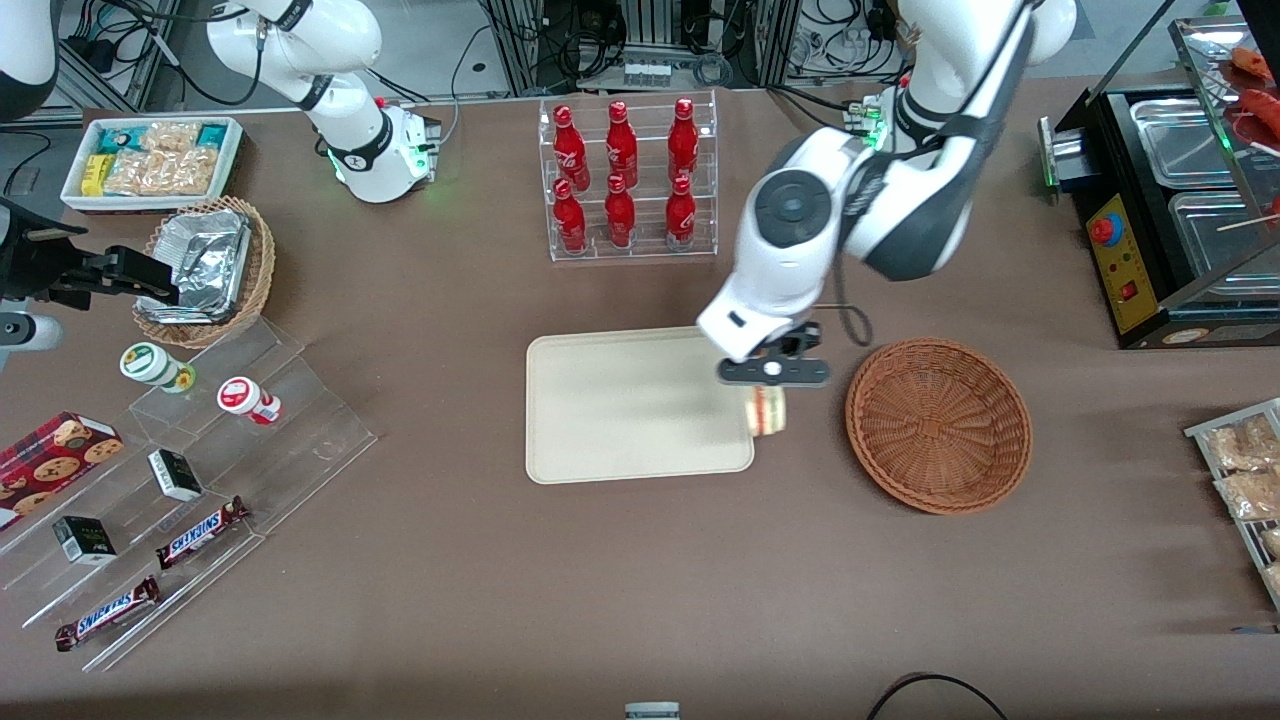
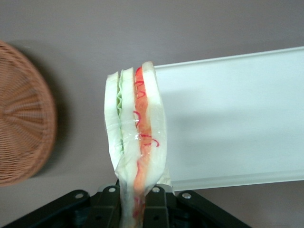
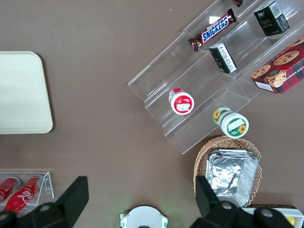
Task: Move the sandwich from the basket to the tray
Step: 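Lift the sandwich and carry it over the cream tray, then lower the sandwich onto the tray and open the left gripper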
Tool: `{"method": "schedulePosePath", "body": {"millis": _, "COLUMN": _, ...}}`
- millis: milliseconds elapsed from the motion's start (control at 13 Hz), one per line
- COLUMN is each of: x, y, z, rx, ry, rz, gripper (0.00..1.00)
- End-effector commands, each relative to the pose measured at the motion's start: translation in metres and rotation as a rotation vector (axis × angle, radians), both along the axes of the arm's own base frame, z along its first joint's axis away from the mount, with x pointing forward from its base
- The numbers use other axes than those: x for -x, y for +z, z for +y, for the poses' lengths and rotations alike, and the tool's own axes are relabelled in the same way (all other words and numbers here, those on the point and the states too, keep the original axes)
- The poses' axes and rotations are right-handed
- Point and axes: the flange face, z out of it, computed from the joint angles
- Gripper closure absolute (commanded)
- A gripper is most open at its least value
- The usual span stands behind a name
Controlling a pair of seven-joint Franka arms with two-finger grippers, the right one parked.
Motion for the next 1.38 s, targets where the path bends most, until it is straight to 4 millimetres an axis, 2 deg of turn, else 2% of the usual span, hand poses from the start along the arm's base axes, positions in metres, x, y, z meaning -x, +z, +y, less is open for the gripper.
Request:
{"method": "schedulePosePath", "body": {"millis": 0, "x": 0.000, "y": -0.034, "z": -0.060, "rx": -0.013, "ry": -0.004, "rz": 0.005, "gripper": 1.00}}
{"method": "schedulePosePath", "body": {"millis": 231, "x": 0.013, "y": -0.072, "z": -0.103, "rx": 0.004, "ry": -0.004, "rz": -0.012, "gripper": 1.00}}
{"method": "schedulePosePath", "body": {"millis": 385, "x": 0.025, "y": -0.094, "z": -0.118, "rx": 0.002, "ry": -0.006, "rz": -0.016, "gripper": 1.00}}
{"method": "schedulePosePath", "body": {"millis": 692, "x": 0.038, "y": -0.125, "z": -0.132, "rx": -0.008, "ry": -0.030, "rz": -0.004, "gripper": 1.00}}
{"method": "schedulePosePath", "body": {"millis": 846, "x": 0.041, "y": -0.139, "z": -0.132, "rx": -0.021, "ry": -0.018, "rz": 0.008, "gripper": 1.00}}
{"method": "schedulePosePath", "body": {"millis": 1308, "x": 0.050, "y": -0.160, "z": -0.143, "rx": -0.007, "ry": -0.030, "rz": 0.001, "gripper": 1.00}}
